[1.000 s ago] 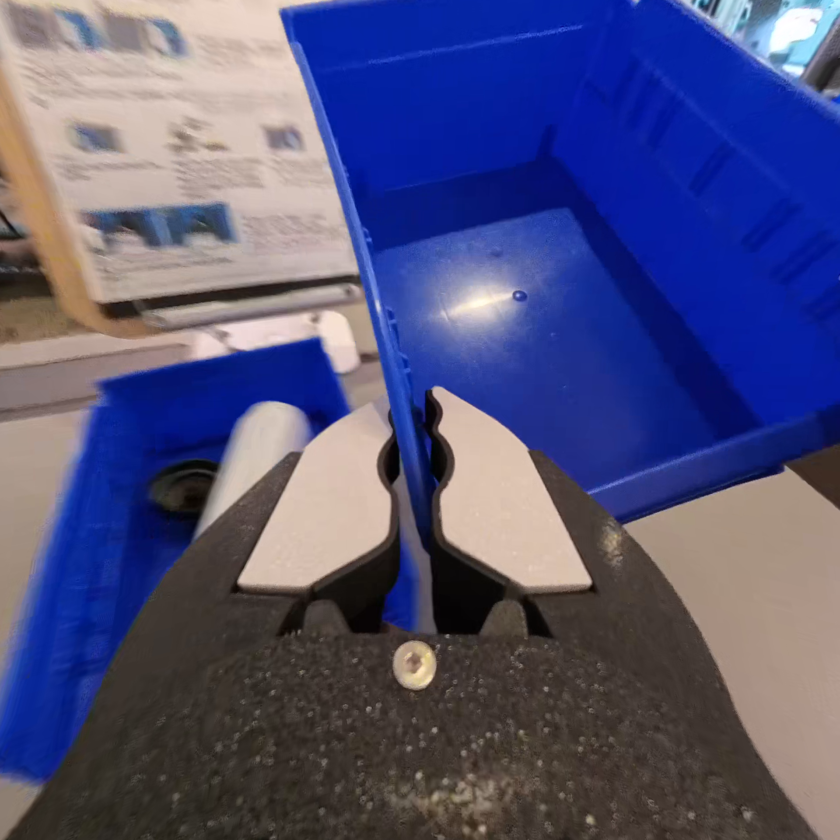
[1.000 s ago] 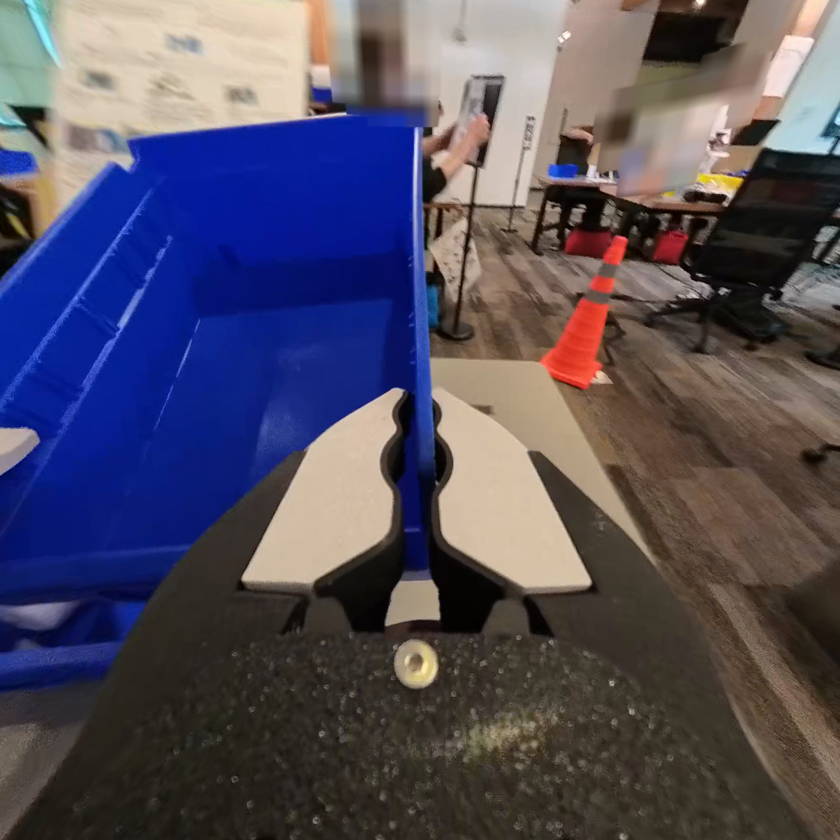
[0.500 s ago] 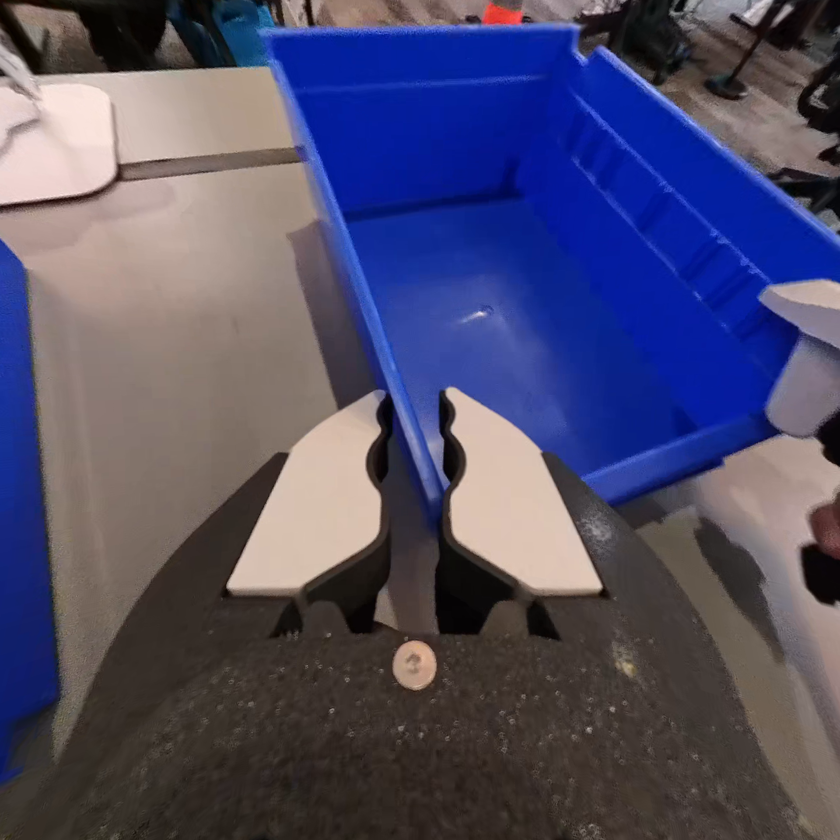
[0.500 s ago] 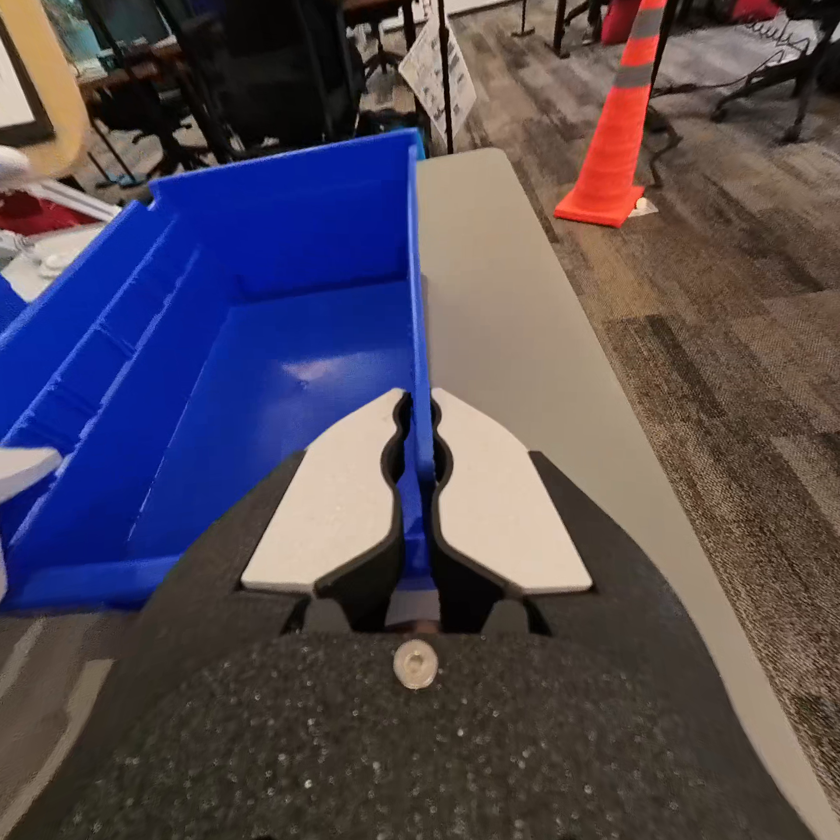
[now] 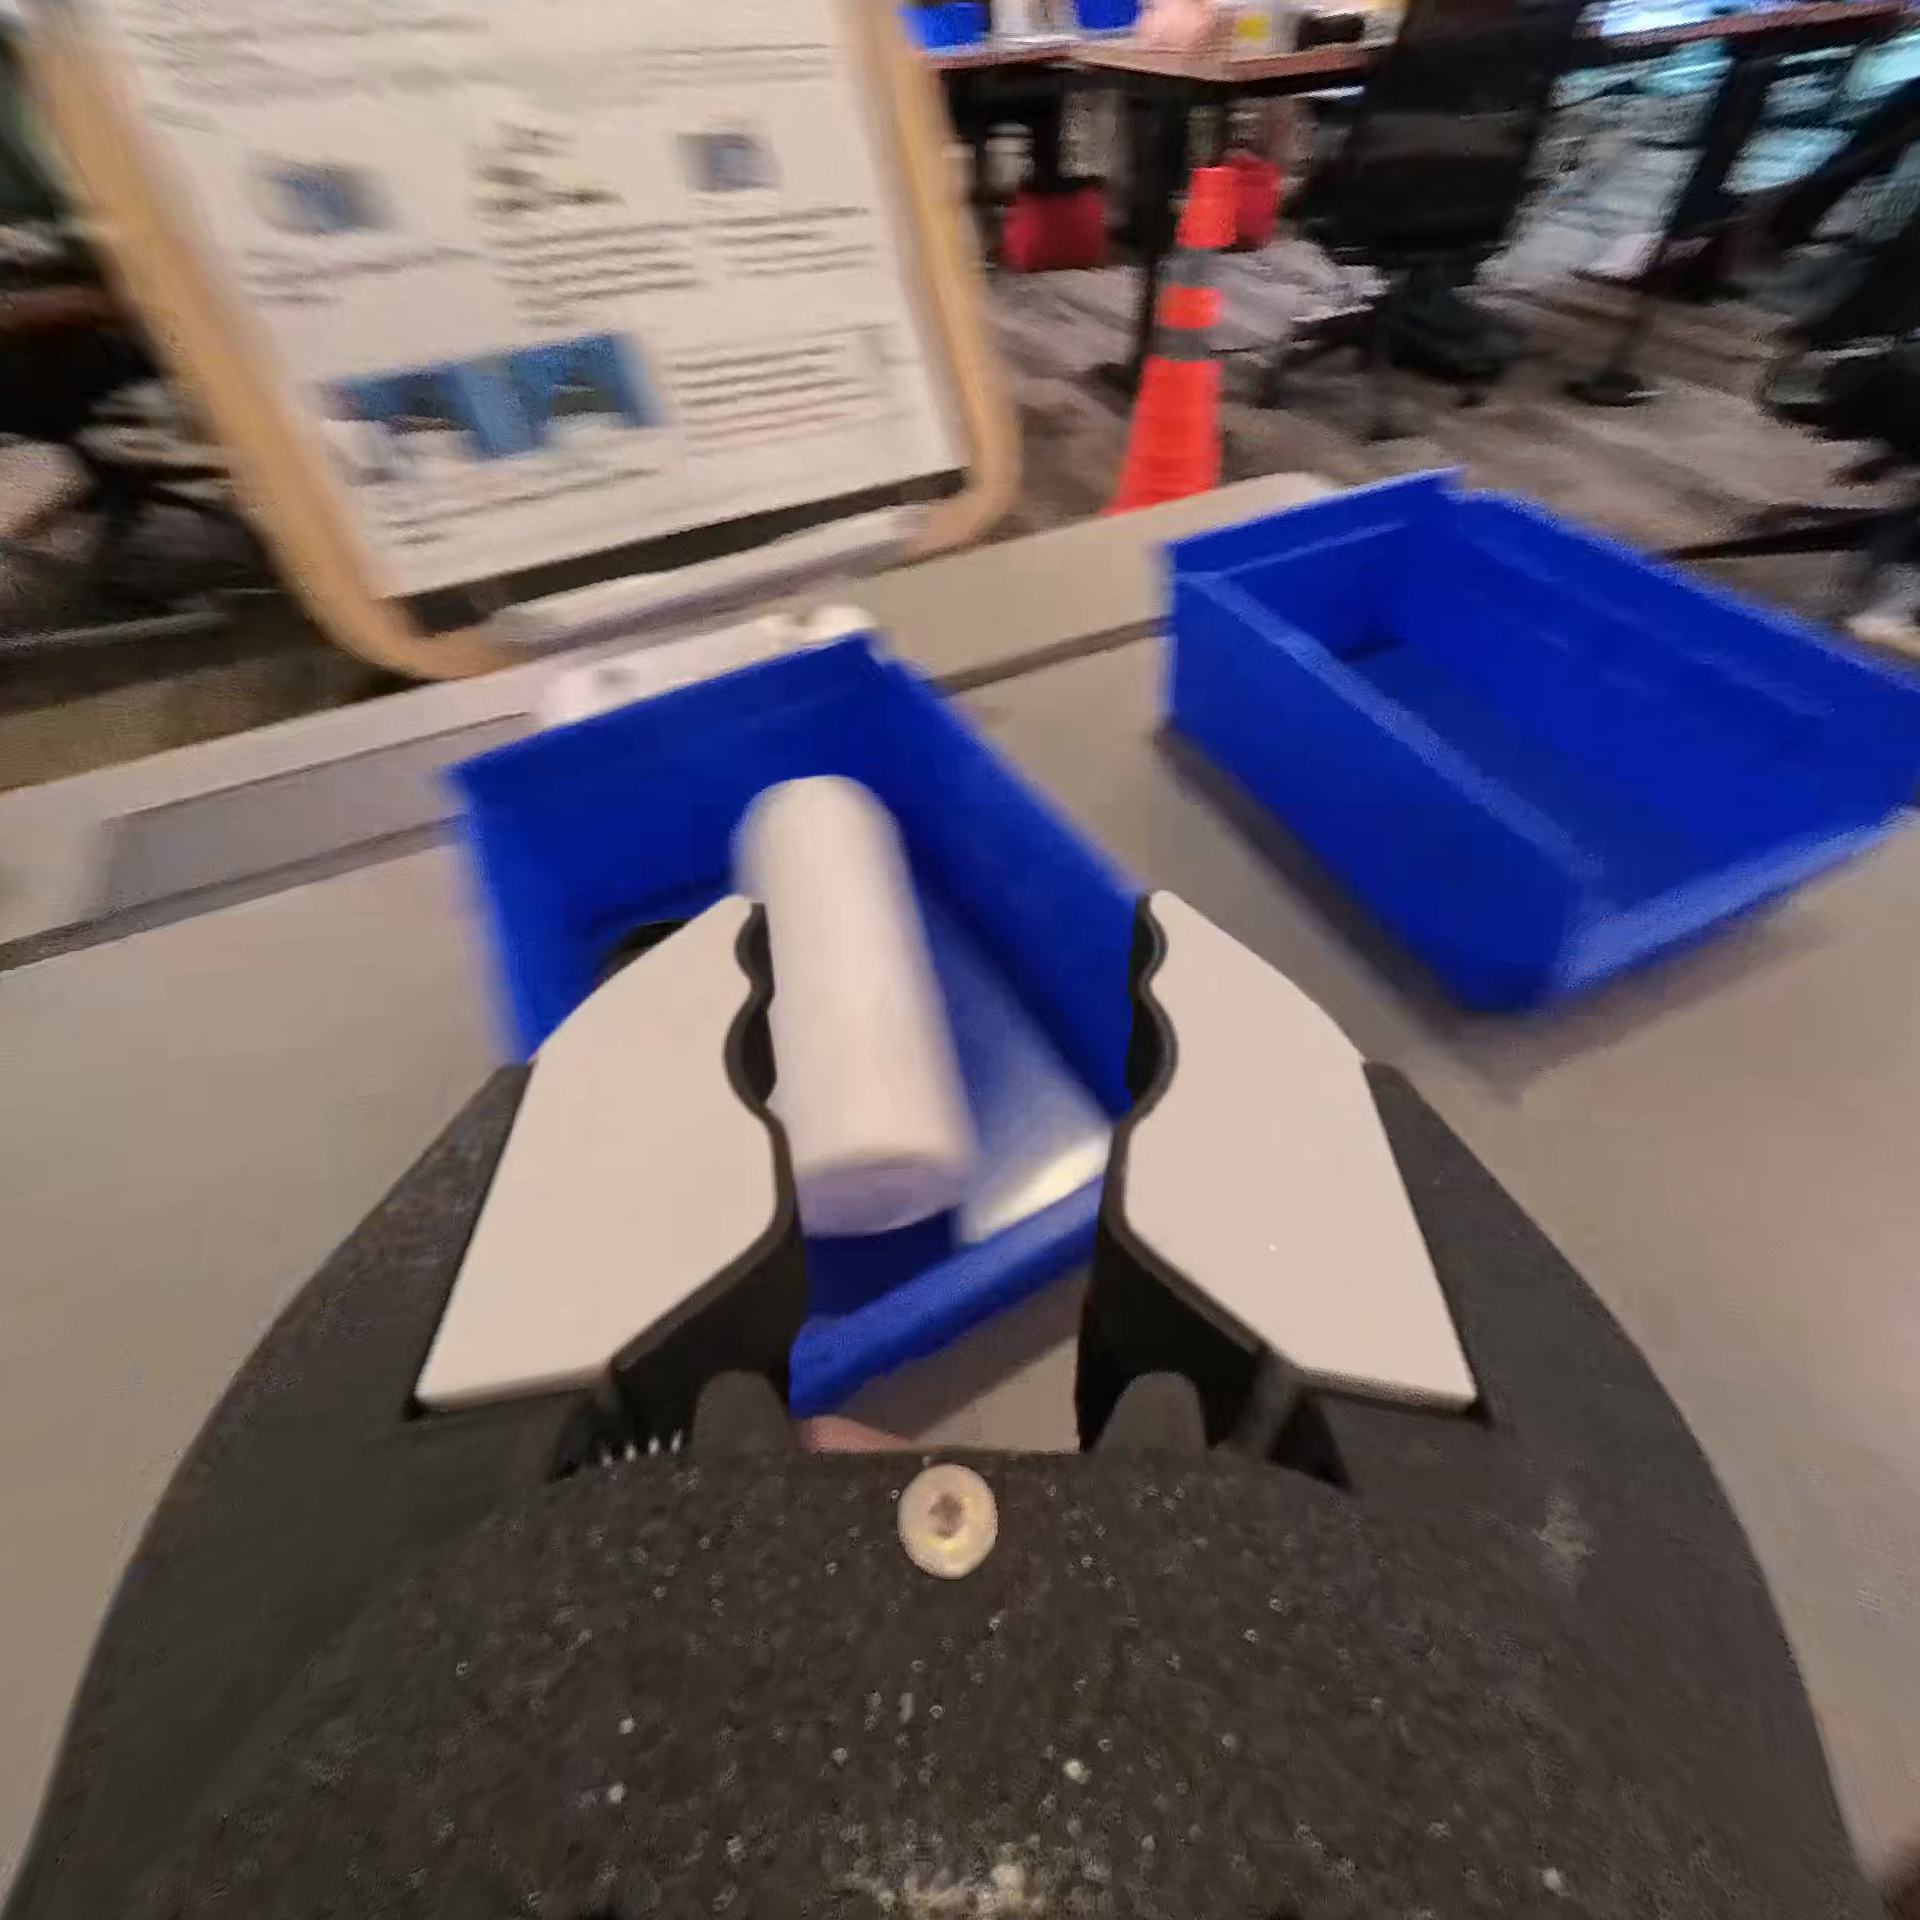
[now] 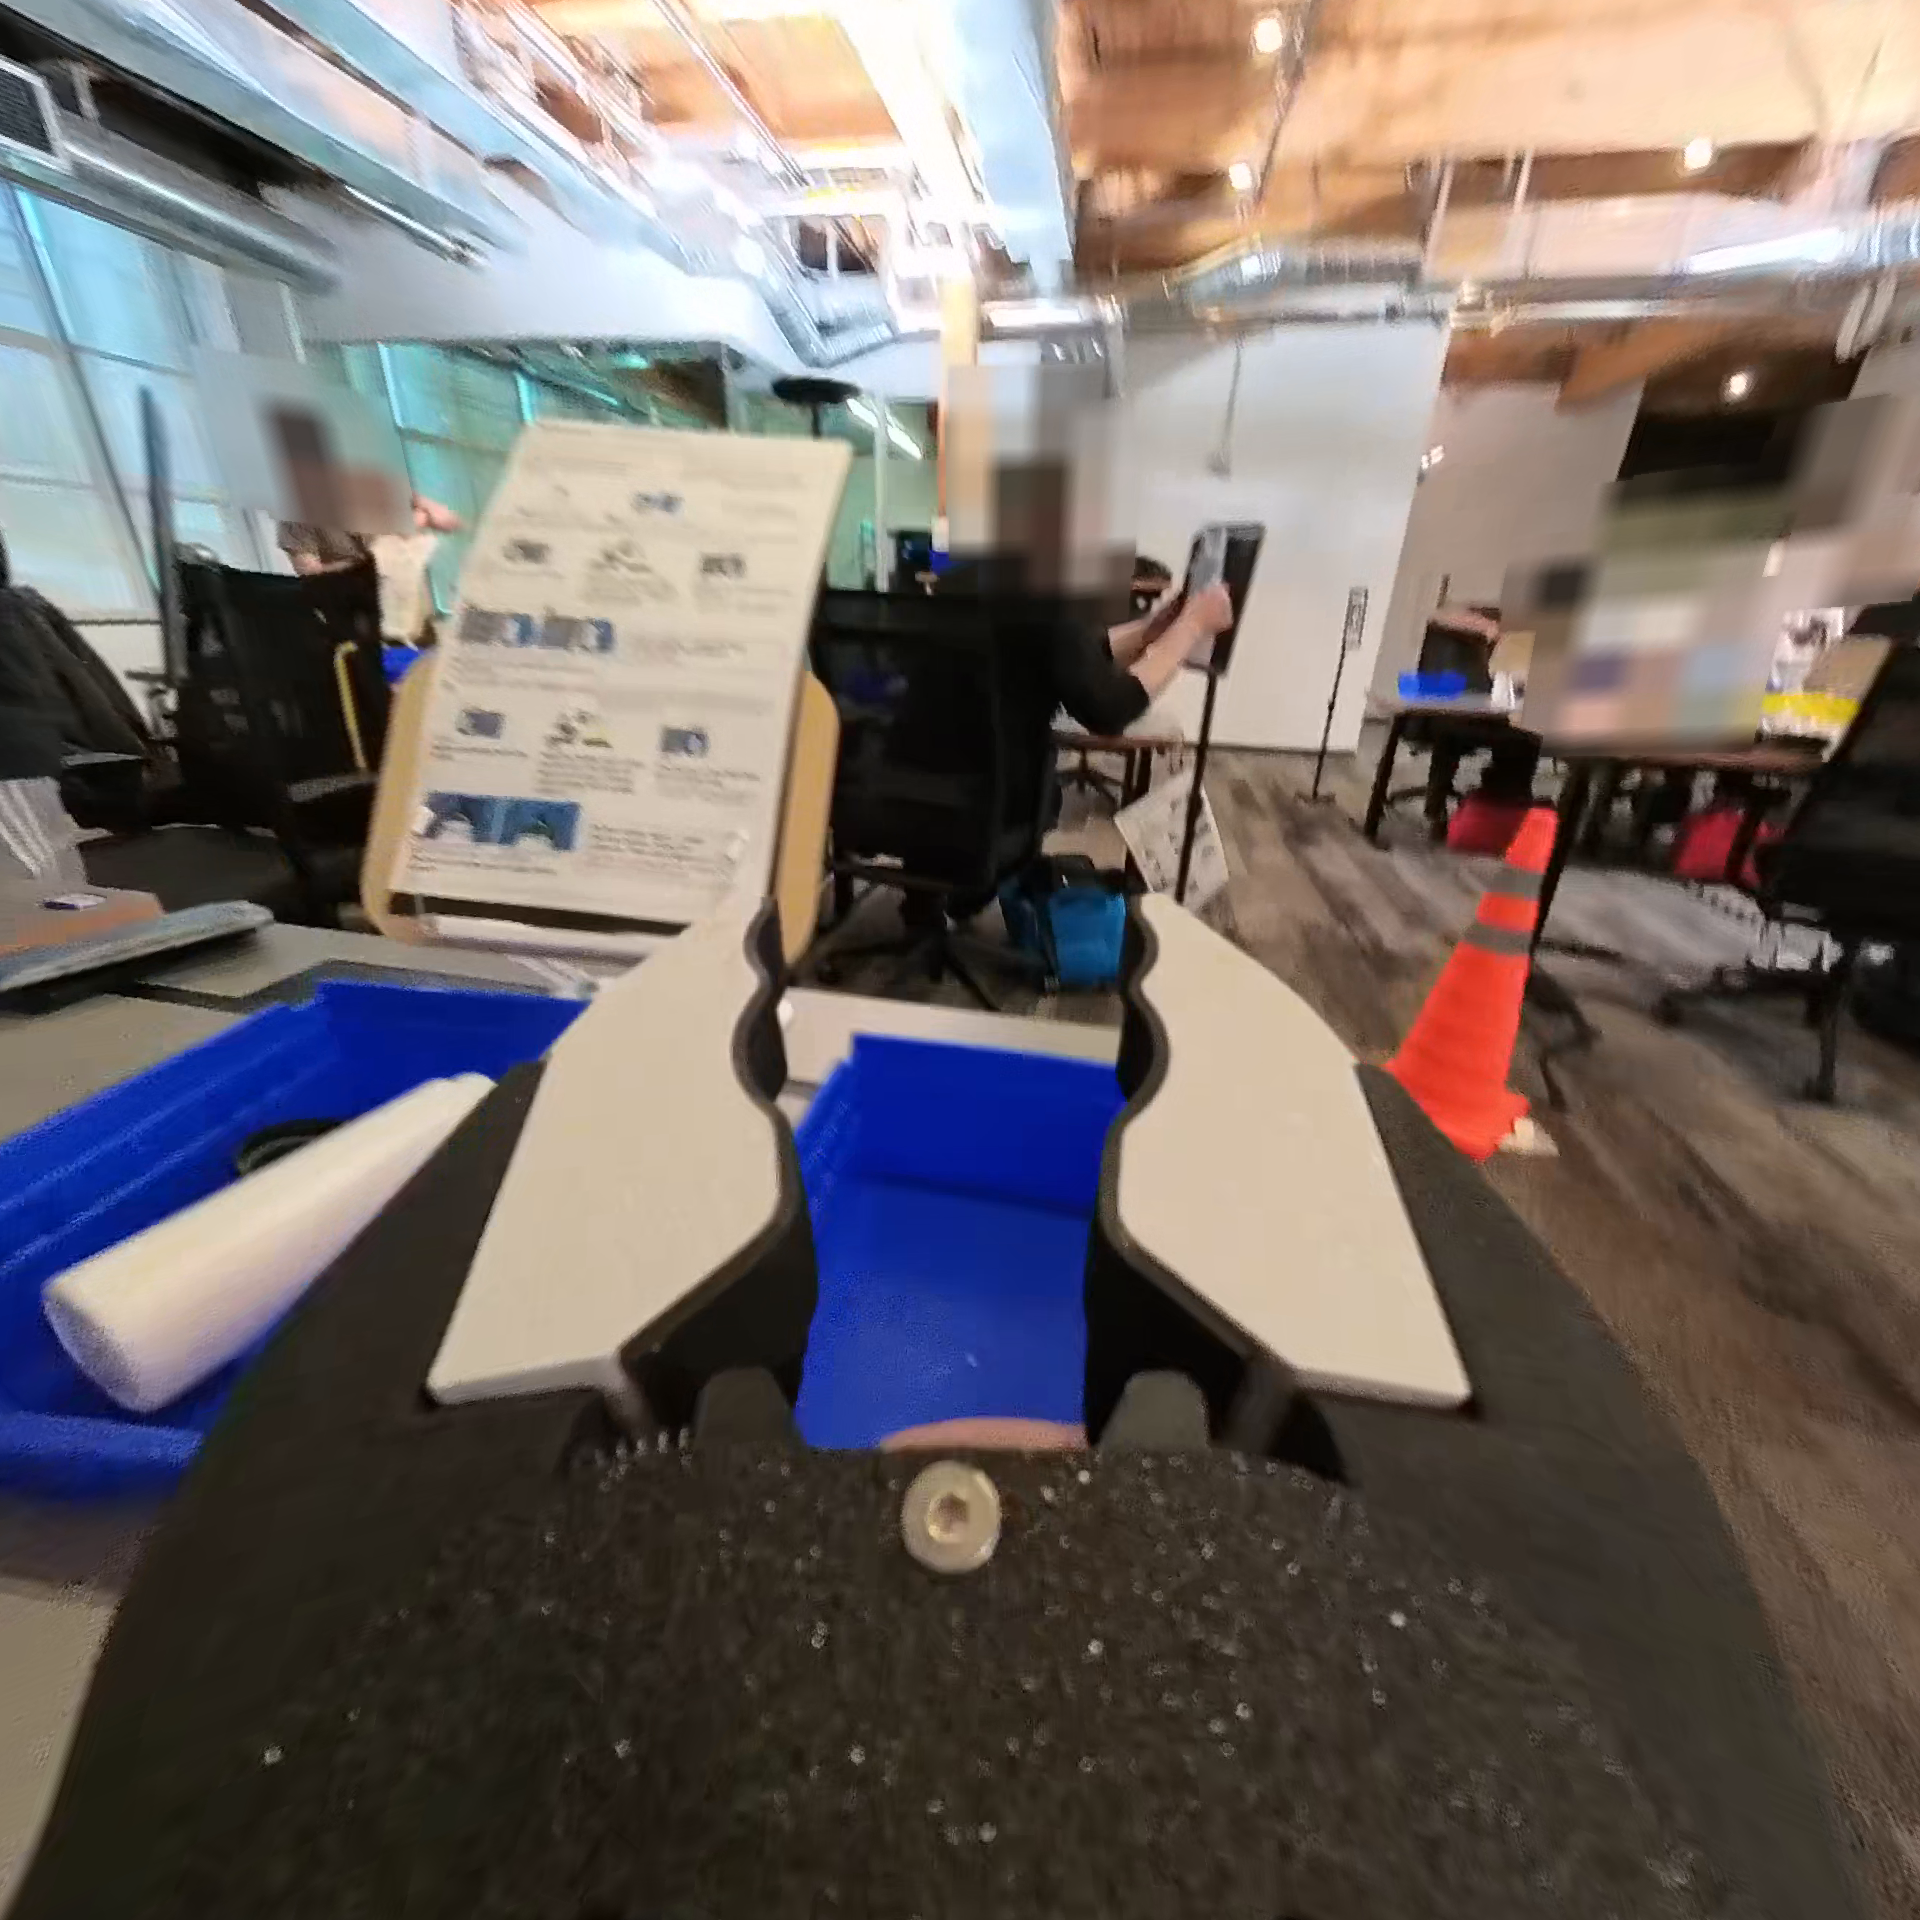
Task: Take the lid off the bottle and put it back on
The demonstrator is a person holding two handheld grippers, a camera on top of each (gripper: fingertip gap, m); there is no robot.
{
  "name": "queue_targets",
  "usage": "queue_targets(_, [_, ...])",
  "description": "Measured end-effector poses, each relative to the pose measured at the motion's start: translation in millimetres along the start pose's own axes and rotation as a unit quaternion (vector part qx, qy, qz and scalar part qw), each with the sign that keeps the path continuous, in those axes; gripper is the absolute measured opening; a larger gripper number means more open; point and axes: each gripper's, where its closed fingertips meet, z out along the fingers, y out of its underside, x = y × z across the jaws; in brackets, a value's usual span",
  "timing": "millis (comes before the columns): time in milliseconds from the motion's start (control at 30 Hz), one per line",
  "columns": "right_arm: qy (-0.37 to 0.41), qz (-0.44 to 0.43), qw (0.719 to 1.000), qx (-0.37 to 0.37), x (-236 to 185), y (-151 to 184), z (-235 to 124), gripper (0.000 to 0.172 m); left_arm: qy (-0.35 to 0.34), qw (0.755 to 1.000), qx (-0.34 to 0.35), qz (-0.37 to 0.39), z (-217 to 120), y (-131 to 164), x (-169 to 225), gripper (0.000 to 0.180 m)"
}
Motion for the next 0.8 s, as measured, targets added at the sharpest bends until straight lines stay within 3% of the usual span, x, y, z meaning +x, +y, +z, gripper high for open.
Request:
queue_targets(100, [-0.044,-0.013,0.999,0.005,-71.3,-5.7,25.3,0.060,-0.073,0.997,-0.032,-0.014,-8.8,41.5,-79.6,0.067])
queue_targets(167, [-0.079,0.002,0.996,-0.040,-124.4,23.2,49.0,0.060,-0.083,0.994,-0.064,-0.019,-2.5,76.5,-100.9,0.070])
queue_targets(233, [-0.109,0.031,0.983,-0.144,-178.3,83.8,68.5,0.057,-0.078,0.993,-0.089,-0.017,8.6,105.2,-103.1,0.070])
queue_targets(300, [-0.155,0.069,0.952,-0.254,-234.3,153.5,72.8,0.055,-0.055,0.993,-0.100,-0.029,21.0,122.1,-93.9,0.068])
queue_targets(367, [-0.140,0.057,0.929,-0.339,-259.0,216.1,68.4,0.054,-0.041,0.992,-0.116,-0.028,33.5,131.3,-86.5,0.062])
queue_targets(433, [-0.089,0.015,0.928,-0.362,-259.7,252.8,65.5,0.038,-0.039,0.990,-0.129,-0.036,41.8,137.0,-86.4,0.032])
queue_targets(467, [-0.088,0.009,0.933,-0.348,-263.9,258.7,65.0,0.017,-0.033,0.990,-0.126,-0.048,43.8,137.2,-85.5,0.014])
queue_targets(500, [-0.082,0.019,0.944,-0.320,-267.2,256.3,66.4,0.010,-0.043,0.990,-0.124,-0.052,44.3,137.1,-88.4,0.011])
queue_targets(600, [-0.057,0.023,0.950,-0.308,-273.1,253.8,66.2,0.008,-0.078,0.989,-0.123,-0.027,43.5,137.0,-97.5,0.007])
queue_targets(800, [-0.043,0.026,0.960,-0.274,-306.9,239.0,79.2,0.005,-0.099,0.988,-0.105,-0.049,26.0,129.0,-137.5,0.005])
